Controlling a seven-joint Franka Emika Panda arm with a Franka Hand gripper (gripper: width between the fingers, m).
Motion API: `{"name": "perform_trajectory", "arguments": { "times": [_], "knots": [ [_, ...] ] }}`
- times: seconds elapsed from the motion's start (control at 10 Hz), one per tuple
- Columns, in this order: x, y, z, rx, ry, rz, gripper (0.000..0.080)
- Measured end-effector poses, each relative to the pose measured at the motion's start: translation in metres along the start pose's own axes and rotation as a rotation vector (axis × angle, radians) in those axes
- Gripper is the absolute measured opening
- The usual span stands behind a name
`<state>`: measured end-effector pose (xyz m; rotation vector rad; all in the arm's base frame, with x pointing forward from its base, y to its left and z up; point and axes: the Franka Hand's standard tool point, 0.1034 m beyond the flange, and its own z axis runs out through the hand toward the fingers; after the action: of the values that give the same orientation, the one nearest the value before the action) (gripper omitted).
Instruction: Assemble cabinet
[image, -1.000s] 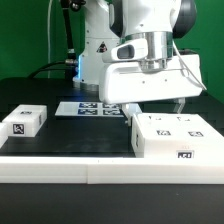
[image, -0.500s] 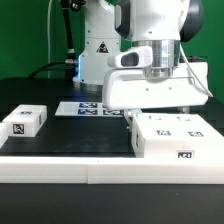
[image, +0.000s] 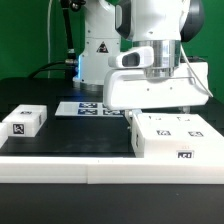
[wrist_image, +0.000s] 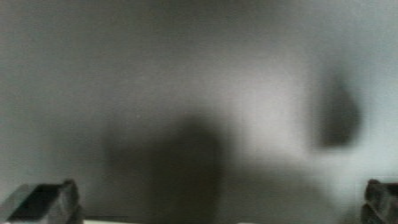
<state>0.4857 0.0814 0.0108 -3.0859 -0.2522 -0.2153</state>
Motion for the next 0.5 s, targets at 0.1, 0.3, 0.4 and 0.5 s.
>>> {"name": "perform_trajectory", "arguments": {
  "times": [0.1, 0.3, 0.4, 0.5],
  "knots": [
    [-0.0001, -0.0076, 0.0016, 0.0, -0.001, 0.008, 0.0797],
    [-0.0015, -0.014, 0.0041, -0.008, -0.002, -0.009, 0.0797],
    [-0.0013, -0.014, 0.0045, -0.008, 0.001, -0.009, 0.0797],
    [-0.0004, -0.0141, 0.0045, -0.008, 0.008, -0.011, 0.0797]
  ]
}}
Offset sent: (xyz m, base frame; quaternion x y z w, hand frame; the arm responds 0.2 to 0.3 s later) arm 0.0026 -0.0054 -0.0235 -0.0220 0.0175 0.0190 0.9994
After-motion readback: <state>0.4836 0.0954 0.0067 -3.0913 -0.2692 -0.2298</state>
